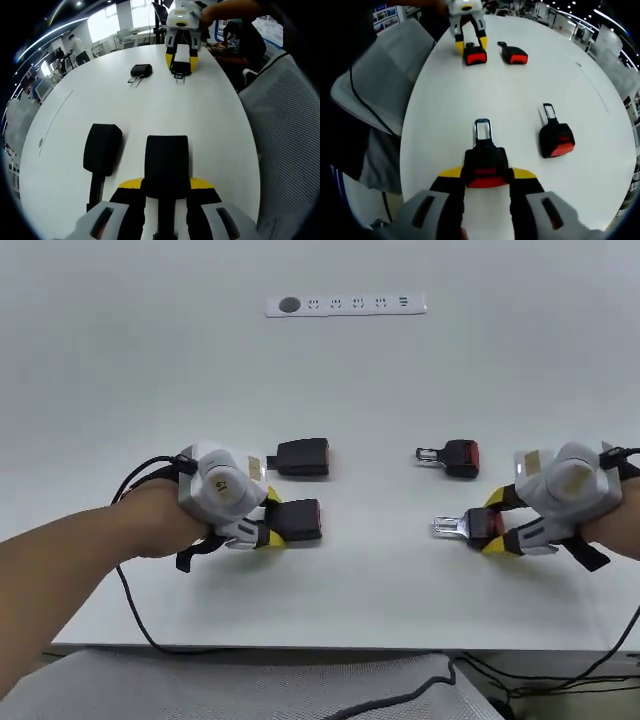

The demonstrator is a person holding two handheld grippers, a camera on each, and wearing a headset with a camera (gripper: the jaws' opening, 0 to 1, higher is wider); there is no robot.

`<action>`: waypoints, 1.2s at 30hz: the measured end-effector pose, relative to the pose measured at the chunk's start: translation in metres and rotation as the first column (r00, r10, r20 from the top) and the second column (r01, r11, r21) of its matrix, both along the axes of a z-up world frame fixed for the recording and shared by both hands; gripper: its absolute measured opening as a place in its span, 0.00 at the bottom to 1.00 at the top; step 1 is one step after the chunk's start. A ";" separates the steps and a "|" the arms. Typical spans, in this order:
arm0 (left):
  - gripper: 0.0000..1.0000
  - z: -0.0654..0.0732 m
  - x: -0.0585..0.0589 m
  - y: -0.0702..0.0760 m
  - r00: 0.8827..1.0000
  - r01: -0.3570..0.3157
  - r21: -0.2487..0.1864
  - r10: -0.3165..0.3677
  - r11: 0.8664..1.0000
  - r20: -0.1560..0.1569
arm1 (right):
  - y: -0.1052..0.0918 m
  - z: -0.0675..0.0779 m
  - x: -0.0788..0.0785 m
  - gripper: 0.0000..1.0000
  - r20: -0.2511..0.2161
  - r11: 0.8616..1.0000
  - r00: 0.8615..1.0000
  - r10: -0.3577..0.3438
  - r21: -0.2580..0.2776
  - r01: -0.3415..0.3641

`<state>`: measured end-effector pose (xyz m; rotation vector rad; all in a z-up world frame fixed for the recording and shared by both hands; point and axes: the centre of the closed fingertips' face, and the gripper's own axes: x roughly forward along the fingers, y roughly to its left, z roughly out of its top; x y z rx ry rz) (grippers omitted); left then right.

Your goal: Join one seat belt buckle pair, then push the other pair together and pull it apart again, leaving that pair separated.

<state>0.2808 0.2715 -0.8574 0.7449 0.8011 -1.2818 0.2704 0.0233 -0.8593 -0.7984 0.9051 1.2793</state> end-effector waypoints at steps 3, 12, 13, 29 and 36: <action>0.31 -0.002 0.001 0.001 1.000 0.014 0.010 -0.014 1.000 -0.004 | 0.000 0.000 0.000 0.35 0.003 1.000 1.000 0.008 -0.010 -0.008; 0.31 -0.005 0.001 0.001 0.998 0.057 0.046 -0.056 0.997 -0.027 | 0.001 -0.001 0.000 0.35 0.001 0.998 1.000 0.023 -0.057 -0.023; 0.31 -0.005 0.001 0.001 0.998 0.060 0.051 -0.058 0.997 -0.031 | 0.001 -0.001 0.000 0.35 0.000 0.998 1.000 0.022 -0.062 -0.022; 0.32 -0.006 -0.002 0.000 0.996 0.081 0.081 -0.078 0.993 -0.045 | 0.019 0.001 -0.005 0.35 0.012 0.999 1.000 0.014 -0.052 -0.013; 0.32 -0.005 -0.002 0.000 0.996 0.078 0.082 -0.074 0.994 -0.045 | 0.042 0.002 0.000 0.35 0.024 1.000 1.000 -0.006 -0.008 0.006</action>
